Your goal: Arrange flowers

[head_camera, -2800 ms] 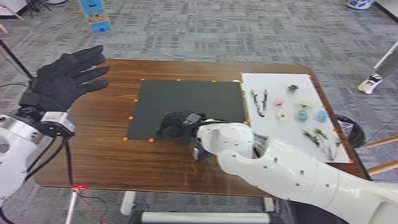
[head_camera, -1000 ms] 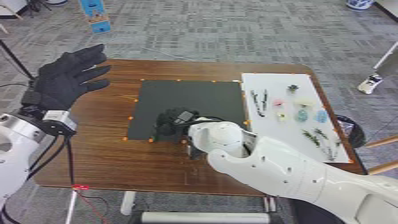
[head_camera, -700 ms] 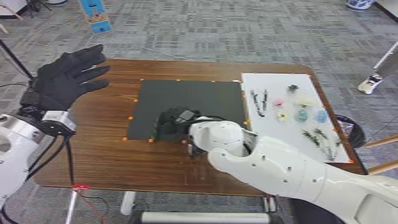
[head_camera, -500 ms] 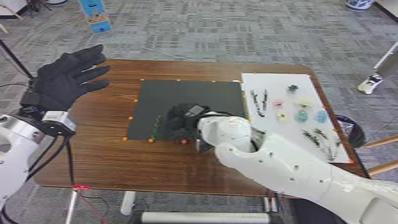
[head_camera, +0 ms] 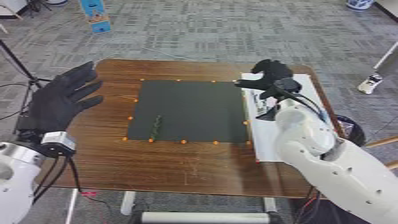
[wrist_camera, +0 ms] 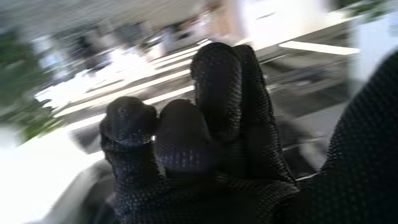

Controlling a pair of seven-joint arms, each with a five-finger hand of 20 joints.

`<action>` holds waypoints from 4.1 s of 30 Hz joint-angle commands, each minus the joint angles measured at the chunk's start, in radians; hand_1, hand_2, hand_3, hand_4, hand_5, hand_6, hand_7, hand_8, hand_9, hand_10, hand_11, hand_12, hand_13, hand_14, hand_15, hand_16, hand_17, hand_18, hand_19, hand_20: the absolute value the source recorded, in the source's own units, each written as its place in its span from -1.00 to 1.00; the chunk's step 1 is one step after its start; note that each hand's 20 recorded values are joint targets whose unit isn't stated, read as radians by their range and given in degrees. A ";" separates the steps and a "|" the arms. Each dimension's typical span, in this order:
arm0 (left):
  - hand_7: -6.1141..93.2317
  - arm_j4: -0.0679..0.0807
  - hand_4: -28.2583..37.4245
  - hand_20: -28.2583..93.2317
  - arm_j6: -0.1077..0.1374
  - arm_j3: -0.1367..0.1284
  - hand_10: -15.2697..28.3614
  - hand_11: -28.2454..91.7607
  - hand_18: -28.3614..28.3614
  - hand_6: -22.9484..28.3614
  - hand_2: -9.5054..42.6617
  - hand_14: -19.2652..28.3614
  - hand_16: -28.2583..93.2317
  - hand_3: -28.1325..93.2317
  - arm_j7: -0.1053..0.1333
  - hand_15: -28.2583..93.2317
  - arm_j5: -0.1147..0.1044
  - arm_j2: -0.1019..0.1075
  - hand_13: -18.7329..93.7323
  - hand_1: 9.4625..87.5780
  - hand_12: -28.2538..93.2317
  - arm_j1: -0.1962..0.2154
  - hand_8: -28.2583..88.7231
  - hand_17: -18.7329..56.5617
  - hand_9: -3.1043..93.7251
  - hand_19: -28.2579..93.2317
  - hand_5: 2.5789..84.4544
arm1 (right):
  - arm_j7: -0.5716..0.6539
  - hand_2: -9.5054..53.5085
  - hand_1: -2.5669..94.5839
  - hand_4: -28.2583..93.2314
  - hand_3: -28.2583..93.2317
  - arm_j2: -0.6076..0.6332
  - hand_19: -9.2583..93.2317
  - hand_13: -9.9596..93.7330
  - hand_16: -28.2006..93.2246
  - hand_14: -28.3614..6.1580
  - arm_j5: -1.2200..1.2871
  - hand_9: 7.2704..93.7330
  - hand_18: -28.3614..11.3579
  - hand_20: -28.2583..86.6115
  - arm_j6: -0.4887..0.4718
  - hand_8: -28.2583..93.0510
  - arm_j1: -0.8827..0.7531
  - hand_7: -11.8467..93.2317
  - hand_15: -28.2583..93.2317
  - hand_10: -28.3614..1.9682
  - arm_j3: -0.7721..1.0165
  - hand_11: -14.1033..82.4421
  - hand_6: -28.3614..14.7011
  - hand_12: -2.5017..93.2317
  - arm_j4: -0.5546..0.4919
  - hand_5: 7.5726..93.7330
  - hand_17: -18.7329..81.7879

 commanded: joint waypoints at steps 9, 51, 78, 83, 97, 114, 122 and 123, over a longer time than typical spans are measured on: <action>-0.55 -0.060 -1.00 -0.41 0.039 0.032 0.17 -0.32 0.77 -0.04 -1.00 0.35 -0.45 0.57 0.063 -0.29 0.067 -0.107 -0.34 -0.64 -0.26 0.067 -0.66 -0.83 -0.47 0.13 -0.44 | 0.178 -1.00 -0.01 -1.00 0.15 0.156 0.98 0.46 0.10 0.05 -0.062 0.32 -0.71 0.39 -0.166 -0.76 -0.745 0.16 0.86 -0.01 0.639 0.57 0.19 -0.02 -0.193 0.22 0.06; -0.55 -0.059 -1.00 -0.41 0.049 0.007 0.20 -0.30 0.77 -0.02 -0.95 0.36 -0.47 0.58 0.081 -0.26 -0.003 -0.121 -0.32 -0.67 -0.27 0.100 -0.66 -0.82 -0.44 0.14 -0.41 | 0.162 -1.00 -0.01 -0.96 0.74 0.122 1.00 0.63 0.17 0.12 -0.051 0.60 -0.74 0.56 -0.180 -0.28 -0.831 0.18 0.92 0.15 0.572 0.63 0.33 0.00 -0.143 0.46 0.22; -0.55 -0.061 -1.00 -0.41 0.043 -0.062 0.20 -0.30 0.77 -0.02 -0.96 0.36 -0.47 0.59 0.049 -0.25 -0.007 -0.039 -0.32 -0.67 -0.27 0.078 -0.66 -0.82 -0.44 0.14 -0.40 | -0.045 -0.99 -0.19 -0.63 0.83 -0.092 1.00 0.78 0.16 0.18 0.072 0.74 -0.74 0.69 0.015 -0.08 -0.016 0.37 1.00 0.27 -0.193 0.80 0.40 0.06 0.023 0.49 0.38; -0.55 -0.042 -1.00 -0.41 0.021 -0.034 0.20 -0.30 0.77 -0.02 -0.95 0.36 -0.47 0.58 0.022 -0.26 -0.011 -0.006 -0.32 -0.67 -0.27 0.038 -0.66 -0.82 -0.44 0.14 -0.40 | -0.044 -0.97 -0.18 -0.64 0.83 -0.204 1.00 0.78 0.16 0.20 0.093 0.74 -0.75 0.69 -0.050 -0.07 0.140 0.35 0.99 0.28 -0.380 0.79 0.40 0.06 0.181 0.50 0.38; -0.56 -0.027 -1.00 -0.41 0.006 0.012 0.20 -0.31 0.77 -0.02 -0.95 0.36 -0.47 0.58 -0.002 -0.26 -0.014 0.044 -0.32 -0.67 -0.27 -0.023 -0.66 -0.82 -0.44 0.14 -0.40 | -0.009 -0.92 -0.20 -0.64 0.82 -0.302 1.00 0.81 0.15 0.20 0.120 0.79 -0.75 0.69 -0.225 -0.10 0.227 0.29 0.98 0.30 -0.465 0.75 0.44 0.06 0.231 0.58 0.42; -0.55 0.006 -1.00 -0.41 -0.013 0.068 0.20 -0.31 0.77 -0.02 -0.95 0.36 -0.47 0.58 0.004 -0.26 -0.017 0.128 -0.32 -0.67 -0.27 -0.144 -0.66 -0.82 -0.44 0.14 -0.41 | 0.029 -0.77 -0.22 -0.71 0.82 -0.365 1.00 0.83 0.17 0.20 0.218 0.81 -0.75 0.69 -0.309 -0.08 0.233 0.13 0.97 0.30 -0.404 0.71 0.43 0.09 0.277 0.68 0.44; -0.55 0.015 -1.00 -0.41 -0.025 0.095 0.20 -0.31 0.77 -0.02 -0.95 0.36 -0.47 0.58 0.005 -0.25 -0.019 0.150 -0.32 -0.67 -0.26 -0.185 -0.66 -0.82 -0.44 0.14 -0.41 | 0.041 -0.72 -0.24 -0.71 0.82 -0.359 1.00 0.83 0.17 0.20 0.224 0.82 -0.76 0.69 -0.312 -0.09 0.234 0.11 0.96 0.30 -0.401 0.69 0.43 0.08 0.256 0.69 0.45; -0.56 0.014 -1.00 -0.41 -0.027 0.097 0.20 -0.31 0.77 -0.02 -0.95 0.36 -0.47 0.58 0.001 -0.26 -0.021 0.153 -0.32 -0.67 -0.26 -0.189 -0.66 -0.82 -0.44 0.14 -0.41 | 0.037 -0.71 -0.24 -0.71 0.82 -0.360 1.00 0.83 0.16 0.20 0.225 0.82 -0.76 0.69 -0.317 -0.10 0.228 0.11 0.96 0.29 -0.394 0.69 0.43 0.08 0.253 0.69 0.45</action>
